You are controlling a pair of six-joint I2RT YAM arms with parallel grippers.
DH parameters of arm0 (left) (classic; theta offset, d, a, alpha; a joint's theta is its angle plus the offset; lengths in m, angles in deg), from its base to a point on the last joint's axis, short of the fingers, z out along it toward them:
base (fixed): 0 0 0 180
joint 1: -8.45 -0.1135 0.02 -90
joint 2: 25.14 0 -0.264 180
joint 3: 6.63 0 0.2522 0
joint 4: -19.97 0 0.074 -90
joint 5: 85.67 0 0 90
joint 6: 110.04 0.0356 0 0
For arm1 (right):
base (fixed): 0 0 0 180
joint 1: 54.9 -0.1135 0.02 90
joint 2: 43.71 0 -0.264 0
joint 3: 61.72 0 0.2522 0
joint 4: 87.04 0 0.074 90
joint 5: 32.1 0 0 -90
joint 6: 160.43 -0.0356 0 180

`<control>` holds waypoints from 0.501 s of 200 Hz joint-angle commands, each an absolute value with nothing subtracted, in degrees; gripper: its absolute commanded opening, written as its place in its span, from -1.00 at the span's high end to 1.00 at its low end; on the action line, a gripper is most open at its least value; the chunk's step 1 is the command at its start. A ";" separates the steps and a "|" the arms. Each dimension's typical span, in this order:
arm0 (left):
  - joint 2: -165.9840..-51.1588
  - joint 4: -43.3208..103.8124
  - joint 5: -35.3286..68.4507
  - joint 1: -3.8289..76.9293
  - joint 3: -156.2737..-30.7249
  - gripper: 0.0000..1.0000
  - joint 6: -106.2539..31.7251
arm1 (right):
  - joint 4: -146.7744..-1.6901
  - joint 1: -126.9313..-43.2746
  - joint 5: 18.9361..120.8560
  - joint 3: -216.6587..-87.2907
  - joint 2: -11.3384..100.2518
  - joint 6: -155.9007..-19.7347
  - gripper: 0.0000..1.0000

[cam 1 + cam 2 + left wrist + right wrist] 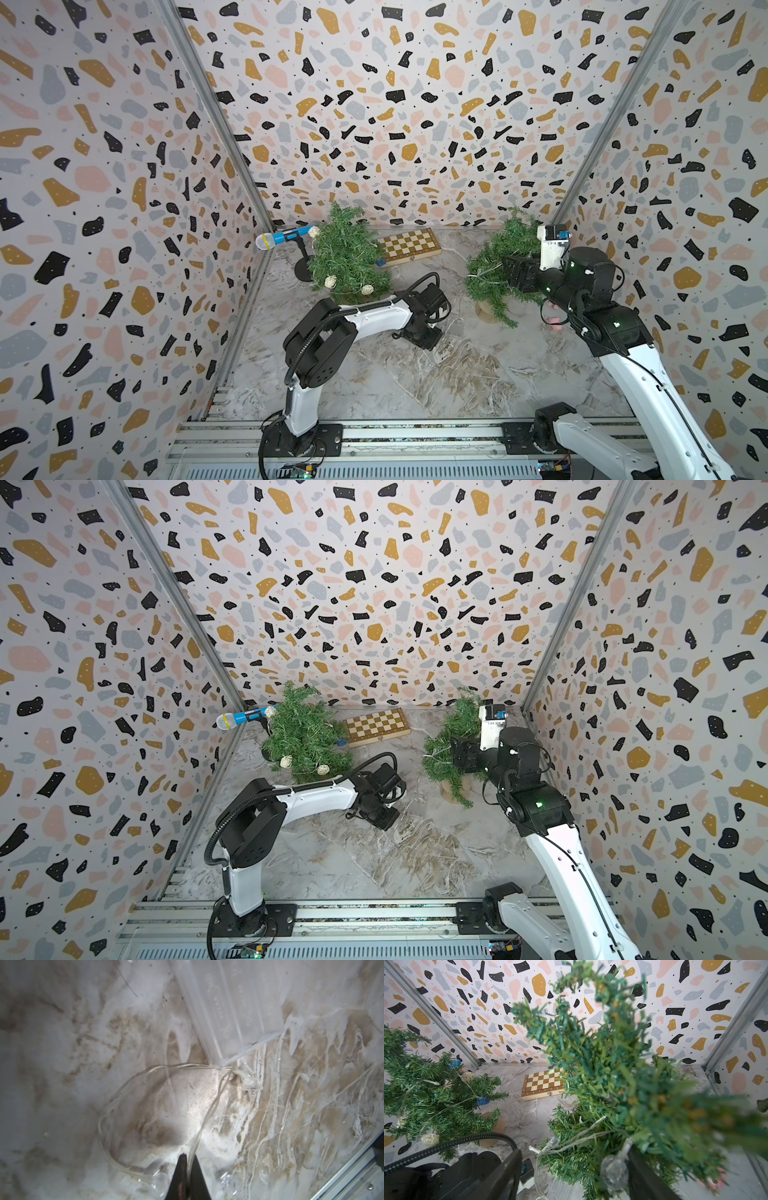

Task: Wrap string light around the christmas tree
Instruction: Wrap the light string around the Christmas tree.

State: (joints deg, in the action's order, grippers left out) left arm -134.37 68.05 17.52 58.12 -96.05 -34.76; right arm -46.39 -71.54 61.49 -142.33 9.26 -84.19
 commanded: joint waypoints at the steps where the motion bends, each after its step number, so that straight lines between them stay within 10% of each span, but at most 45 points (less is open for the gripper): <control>1: -124.21 74.46 17.63 57.02 -101.24 1.00 -33.16 | -44.44 -70.54 60.32 -146.23 7.21 -83.19 -0.58; 48: -112.11 86.13 12.28 50.51 -112.53 1.00 -29.49 | -41.38 -63.69 62.78 -150.90 8.49 -84.94 -0.61; 100: -123.43 90.01 11.79 47.04 -137.77 1.00 -25.38 | -39.81 -57.67 60.10 -159.35 12.74 -87.87 -0.63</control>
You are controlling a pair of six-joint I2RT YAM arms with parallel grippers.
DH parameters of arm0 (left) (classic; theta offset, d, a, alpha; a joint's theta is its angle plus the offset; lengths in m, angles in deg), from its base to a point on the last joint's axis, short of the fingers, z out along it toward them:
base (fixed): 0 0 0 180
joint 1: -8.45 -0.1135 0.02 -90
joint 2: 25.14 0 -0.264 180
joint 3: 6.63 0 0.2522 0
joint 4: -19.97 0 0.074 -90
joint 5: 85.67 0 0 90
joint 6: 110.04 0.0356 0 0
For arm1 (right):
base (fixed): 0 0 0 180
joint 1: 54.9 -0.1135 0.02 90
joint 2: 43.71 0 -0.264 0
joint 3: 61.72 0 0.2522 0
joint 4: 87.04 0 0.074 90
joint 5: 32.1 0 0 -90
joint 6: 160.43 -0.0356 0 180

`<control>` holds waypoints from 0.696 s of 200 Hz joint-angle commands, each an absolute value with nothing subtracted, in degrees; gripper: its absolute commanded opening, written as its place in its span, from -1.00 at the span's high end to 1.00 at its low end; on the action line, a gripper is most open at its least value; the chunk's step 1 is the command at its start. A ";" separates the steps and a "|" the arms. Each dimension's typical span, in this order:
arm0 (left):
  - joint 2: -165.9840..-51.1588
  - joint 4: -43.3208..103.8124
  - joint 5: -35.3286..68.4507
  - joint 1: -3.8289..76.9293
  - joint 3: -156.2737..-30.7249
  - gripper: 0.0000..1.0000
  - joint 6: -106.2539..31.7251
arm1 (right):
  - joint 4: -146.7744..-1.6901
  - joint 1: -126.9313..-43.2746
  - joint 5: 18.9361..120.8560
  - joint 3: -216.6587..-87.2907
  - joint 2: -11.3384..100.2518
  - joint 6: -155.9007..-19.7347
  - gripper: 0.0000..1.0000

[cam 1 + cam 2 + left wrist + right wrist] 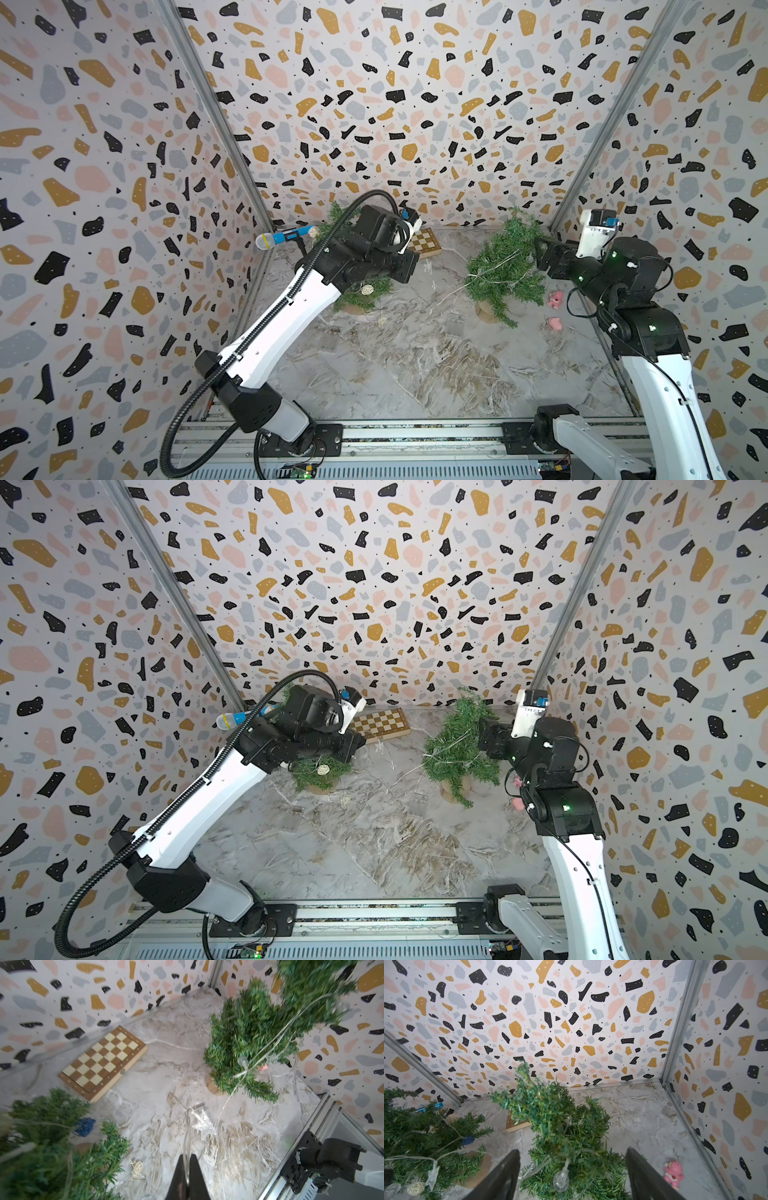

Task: Wrap string light around the christmas tree
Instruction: Wrap the light string around the Christmas tree.

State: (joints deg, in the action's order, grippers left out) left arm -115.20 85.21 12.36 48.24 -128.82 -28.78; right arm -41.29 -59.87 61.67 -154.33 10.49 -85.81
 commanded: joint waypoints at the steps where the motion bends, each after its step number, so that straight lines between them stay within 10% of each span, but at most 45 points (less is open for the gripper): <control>1: -123.85 90.17 11.75 46.95 -138.63 1.00 -25.31 | -39.76 -57.56 60.05 -159.56 12.86 -87.90 -0.63; 46: -141.75 95.58 12.77 42.65 -169.30 1.00 -25.39 | -44.65 -49.28 61.69 -161.06 18.33 -94.60 -0.65; 139: -144.66 69.94 21.25 43.60 -164.65 1.00 -25.10 | -56.58 -37.07 75.69 -147.46 31.34 -105.94 -0.56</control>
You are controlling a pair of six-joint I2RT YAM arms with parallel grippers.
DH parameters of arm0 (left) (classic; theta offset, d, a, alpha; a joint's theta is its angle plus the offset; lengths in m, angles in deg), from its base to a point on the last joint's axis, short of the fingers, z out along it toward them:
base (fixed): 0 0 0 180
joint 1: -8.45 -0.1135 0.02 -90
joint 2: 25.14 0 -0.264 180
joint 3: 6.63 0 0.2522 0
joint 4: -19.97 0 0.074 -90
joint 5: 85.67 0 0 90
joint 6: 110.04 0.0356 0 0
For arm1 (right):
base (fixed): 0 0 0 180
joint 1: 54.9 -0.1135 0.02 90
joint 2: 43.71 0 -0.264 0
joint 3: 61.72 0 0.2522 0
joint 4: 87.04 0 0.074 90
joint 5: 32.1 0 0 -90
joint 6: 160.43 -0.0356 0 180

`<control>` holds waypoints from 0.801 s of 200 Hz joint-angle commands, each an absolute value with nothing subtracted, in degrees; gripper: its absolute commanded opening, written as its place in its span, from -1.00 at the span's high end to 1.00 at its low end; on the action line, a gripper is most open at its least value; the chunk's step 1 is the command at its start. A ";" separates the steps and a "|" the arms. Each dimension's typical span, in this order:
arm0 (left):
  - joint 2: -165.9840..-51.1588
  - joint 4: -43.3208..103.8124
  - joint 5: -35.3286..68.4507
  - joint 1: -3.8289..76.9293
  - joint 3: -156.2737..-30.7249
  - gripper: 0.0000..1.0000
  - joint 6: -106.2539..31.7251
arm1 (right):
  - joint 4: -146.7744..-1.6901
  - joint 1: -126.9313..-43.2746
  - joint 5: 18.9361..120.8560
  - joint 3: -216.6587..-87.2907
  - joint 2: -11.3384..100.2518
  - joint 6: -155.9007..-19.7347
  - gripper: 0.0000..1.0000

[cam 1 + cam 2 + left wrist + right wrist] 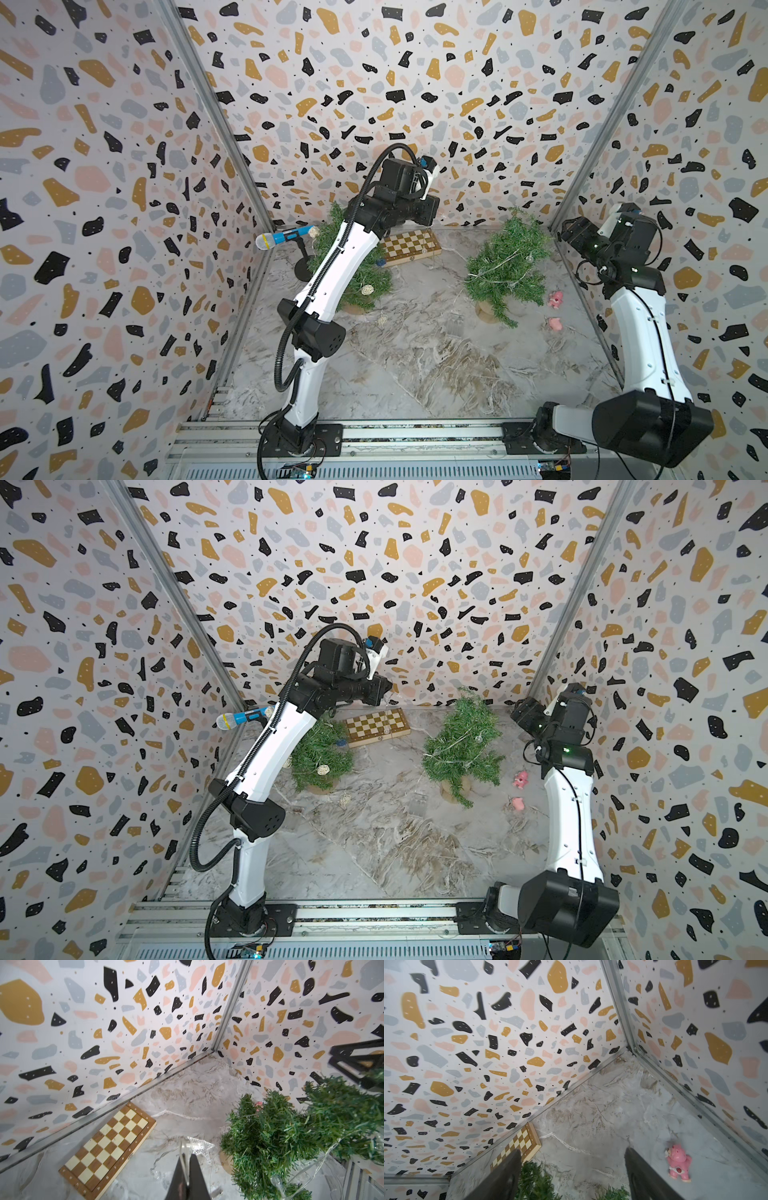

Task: Wrap string light around the christmas tree
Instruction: Wrap the light string around the Christmas tree.

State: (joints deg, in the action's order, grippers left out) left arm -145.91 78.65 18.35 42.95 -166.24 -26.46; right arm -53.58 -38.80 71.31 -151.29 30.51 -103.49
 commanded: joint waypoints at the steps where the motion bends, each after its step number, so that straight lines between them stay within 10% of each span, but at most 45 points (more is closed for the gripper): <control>1: -144.71 69.85 21.31 43.60 -164.64 1.00 -25.04 | -56.71 -37.07 75.80 -147.33 31.52 -105.94 -0.56; 160: -150.84 60.89 23.30 45.81 -166.26 1.00 -18.35 | -61.56 -46.20 95.15 -143.95 50.08 -99.53 -0.44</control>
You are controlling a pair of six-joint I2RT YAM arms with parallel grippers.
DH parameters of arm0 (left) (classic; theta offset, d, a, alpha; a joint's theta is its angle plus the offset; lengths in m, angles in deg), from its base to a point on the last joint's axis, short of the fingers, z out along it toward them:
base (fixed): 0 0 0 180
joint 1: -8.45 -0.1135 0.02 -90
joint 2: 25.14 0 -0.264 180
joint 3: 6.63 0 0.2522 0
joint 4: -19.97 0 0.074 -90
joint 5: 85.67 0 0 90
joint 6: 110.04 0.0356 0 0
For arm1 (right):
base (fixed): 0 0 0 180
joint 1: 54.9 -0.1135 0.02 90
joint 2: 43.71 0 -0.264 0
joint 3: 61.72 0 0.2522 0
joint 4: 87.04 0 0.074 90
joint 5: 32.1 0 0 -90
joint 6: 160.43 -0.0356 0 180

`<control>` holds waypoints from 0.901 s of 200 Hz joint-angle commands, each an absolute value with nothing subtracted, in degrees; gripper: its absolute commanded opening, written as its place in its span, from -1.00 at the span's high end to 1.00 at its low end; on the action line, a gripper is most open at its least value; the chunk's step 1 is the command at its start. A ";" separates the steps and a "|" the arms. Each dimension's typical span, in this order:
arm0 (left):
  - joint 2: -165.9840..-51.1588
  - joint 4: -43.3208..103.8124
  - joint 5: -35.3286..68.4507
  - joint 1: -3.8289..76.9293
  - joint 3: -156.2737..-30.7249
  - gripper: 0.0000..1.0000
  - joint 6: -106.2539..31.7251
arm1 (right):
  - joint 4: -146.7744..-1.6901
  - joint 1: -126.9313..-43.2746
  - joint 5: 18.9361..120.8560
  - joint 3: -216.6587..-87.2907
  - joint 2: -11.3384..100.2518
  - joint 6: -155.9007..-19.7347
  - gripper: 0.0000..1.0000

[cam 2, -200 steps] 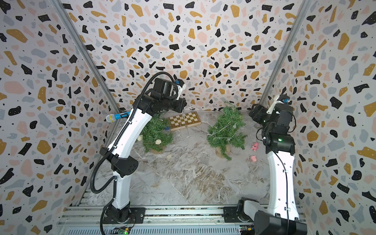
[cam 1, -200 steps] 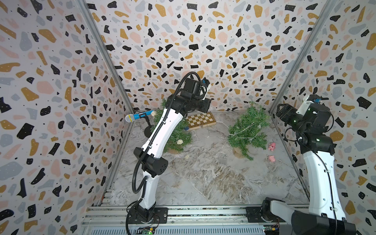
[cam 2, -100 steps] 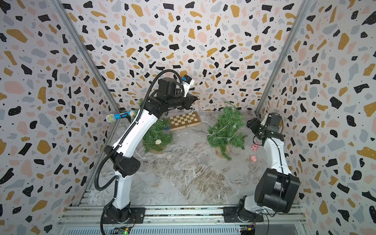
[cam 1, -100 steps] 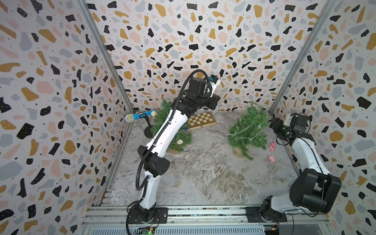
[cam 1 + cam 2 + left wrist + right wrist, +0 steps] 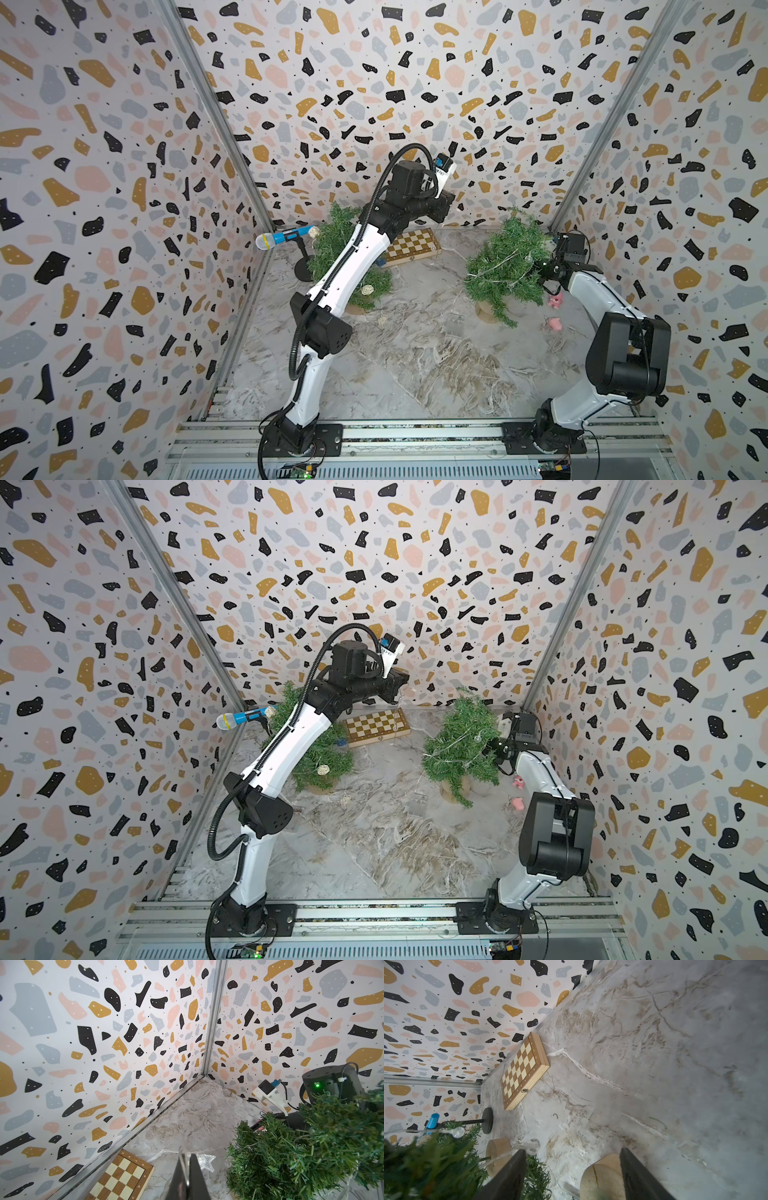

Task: Wrap string light around the christmas tree
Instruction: Wrap the light string around the Christmas tree.

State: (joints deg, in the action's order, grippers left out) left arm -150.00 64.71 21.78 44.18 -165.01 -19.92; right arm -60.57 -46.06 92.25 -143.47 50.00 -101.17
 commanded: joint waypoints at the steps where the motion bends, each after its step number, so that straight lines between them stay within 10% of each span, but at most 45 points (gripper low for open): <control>1: -150.88 60.89 23.35 45.85 -166.32 1.00 -18.32 | -61.49 -46.29 95.20 -143.95 50.16 -99.52 -0.44; 99: -157.32 53.41 23.29 49.32 -168.89 1.00 -13.30 | -59.51 -40.74 79.63 -156.59 45.26 -97.84 -0.54; 180: -162.24 47.45 36.57 44.81 -170.11 1.00 -18.36 | -63.66 -46.62 97.28 -168.10 56.48 -69.86 -0.49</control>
